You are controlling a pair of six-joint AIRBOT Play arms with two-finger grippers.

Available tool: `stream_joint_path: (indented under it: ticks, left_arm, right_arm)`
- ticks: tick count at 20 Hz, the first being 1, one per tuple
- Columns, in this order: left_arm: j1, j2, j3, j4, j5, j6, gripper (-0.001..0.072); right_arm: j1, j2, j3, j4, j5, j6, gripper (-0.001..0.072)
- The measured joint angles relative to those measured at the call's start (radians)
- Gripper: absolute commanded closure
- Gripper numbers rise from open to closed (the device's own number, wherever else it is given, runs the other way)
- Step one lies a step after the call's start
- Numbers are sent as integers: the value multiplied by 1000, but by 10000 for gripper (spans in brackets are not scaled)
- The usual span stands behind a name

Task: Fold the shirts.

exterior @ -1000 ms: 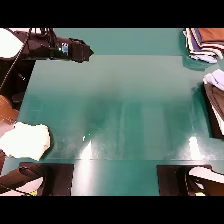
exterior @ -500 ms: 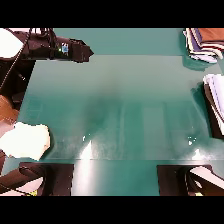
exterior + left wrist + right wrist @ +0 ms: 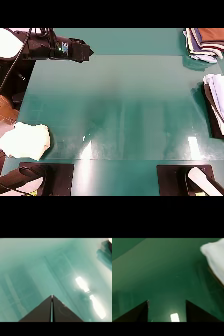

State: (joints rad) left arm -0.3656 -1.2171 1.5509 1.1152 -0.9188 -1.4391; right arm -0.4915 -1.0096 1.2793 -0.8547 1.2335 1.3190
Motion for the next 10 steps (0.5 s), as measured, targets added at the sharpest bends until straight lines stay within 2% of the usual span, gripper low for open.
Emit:
stream_joint_path:
  ticks: [1,2,3,7,10]
  left_arm:
    - [0,0,0,0,0,0,682]
    - [0,0,0,0,1,0,682]
    - [0,0,0,0,3,0,682]
    - [0,0,0,-1,6,0,682]
    - [0,0,0,-1,6,0,683]
  right_arm:
    - [71,2,6,3,-14,0,534]
    - [133,4,10,5,-28,0,661]
    - [198,6,14,9,-47,0,700]
    - [379,9,19,12,-124,0,700]
    - [437,9,21,13,-160,-1,700]
